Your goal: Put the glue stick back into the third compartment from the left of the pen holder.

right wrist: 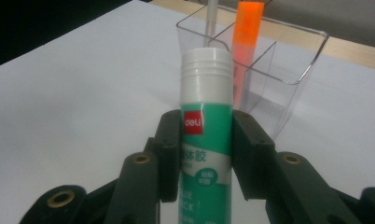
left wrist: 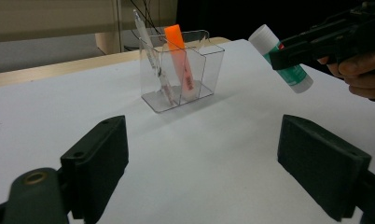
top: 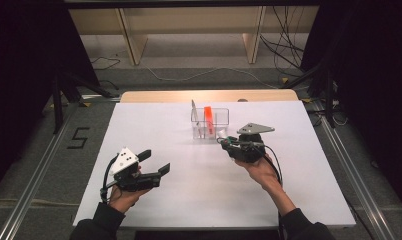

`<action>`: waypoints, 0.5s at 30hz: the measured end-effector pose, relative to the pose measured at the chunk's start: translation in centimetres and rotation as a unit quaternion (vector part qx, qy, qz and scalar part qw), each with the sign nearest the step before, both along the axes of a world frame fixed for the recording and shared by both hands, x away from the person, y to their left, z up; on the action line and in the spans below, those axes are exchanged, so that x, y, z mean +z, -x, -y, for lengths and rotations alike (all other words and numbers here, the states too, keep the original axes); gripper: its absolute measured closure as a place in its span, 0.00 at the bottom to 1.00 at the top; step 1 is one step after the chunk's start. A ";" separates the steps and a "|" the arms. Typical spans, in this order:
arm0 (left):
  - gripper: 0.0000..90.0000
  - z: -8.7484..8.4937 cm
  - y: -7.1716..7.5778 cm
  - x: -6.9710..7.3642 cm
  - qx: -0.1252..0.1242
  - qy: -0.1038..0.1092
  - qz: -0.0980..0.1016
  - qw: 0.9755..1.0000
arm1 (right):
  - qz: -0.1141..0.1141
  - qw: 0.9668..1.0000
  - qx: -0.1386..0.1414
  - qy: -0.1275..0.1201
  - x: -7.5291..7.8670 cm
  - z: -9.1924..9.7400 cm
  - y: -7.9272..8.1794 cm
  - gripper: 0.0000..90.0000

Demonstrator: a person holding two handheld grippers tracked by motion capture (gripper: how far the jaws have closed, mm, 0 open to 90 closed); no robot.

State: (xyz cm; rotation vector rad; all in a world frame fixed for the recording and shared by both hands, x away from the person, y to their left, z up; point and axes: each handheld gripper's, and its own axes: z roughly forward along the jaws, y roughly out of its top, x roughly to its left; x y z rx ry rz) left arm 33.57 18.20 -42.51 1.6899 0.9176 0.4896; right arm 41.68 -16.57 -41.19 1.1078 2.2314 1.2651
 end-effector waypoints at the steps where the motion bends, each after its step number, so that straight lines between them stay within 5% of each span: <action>1: 0.18 0.0 0.0 0.0 0.000 0.000 0.000 1.000 | 0.004 1.000 -0.004 -0.001 0.1 0.1 -0.2 0.73; 15: 0.18 -0.1 -0.1 0.1 0.001 0.008 0.000 1.000 | 0.037 0.997 -0.040 -0.046 1.6 -0.2 -4.4 0.73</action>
